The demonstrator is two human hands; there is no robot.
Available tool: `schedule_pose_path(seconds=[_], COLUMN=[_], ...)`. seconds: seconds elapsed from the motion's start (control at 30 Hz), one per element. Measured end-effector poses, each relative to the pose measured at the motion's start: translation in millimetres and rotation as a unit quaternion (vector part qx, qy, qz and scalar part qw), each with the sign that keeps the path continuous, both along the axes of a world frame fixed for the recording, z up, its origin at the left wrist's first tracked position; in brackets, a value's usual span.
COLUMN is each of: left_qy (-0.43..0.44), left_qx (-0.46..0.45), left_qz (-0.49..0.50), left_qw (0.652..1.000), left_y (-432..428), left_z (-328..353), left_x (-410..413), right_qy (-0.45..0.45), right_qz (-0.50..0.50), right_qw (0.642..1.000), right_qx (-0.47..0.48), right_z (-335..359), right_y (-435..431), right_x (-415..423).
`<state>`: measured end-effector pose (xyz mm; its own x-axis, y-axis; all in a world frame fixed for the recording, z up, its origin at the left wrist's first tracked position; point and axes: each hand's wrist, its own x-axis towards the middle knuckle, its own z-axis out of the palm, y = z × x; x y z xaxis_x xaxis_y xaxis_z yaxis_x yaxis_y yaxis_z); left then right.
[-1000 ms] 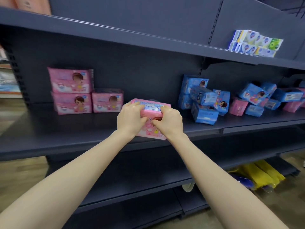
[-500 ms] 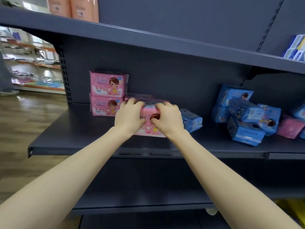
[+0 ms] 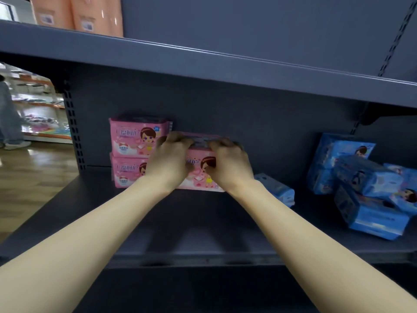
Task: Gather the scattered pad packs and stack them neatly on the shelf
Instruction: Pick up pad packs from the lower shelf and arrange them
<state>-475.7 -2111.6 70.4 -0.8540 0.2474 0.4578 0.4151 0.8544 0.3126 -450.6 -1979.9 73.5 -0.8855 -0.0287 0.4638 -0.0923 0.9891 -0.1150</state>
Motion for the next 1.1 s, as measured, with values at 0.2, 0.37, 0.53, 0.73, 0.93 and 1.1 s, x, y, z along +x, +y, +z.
schedule_pose_path(seconds=[0.2,0.37,0.53,0.73,0.93,1.1], left_qy=[0.050,0.080,0.103,0.108,0.110,0.104], left_qx=[0.001,0.008,0.006,0.010,0.036,0.037], left_qz=[-0.005,-0.012,-0.013,-0.006,0.013,0.015], left_qw=[0.999,0.997,0.995,0.994,0.993,0.994], left_y=[8,15,24,25,20,18], left_z=[10,14,13,10,5,-1], left_x=[-34,-61,-82,-101,-114,-125], right_qy=[0.038,0.063,0.068,0.069,0.075,0.077], right_qz=[0.005,0.011,0.014,0.026,0.039,0.044], right_qw=[0.999,0.998,0.997,0.997,0.996,0.996], right_qx=[0.002,0.022,0.021,0.010,0.021,0.027], right_z=[13,20,19,10,7,2], right_y=[10,19,28,32,30,27], right_x=[-28,-52,-74,-94,-108,-121])
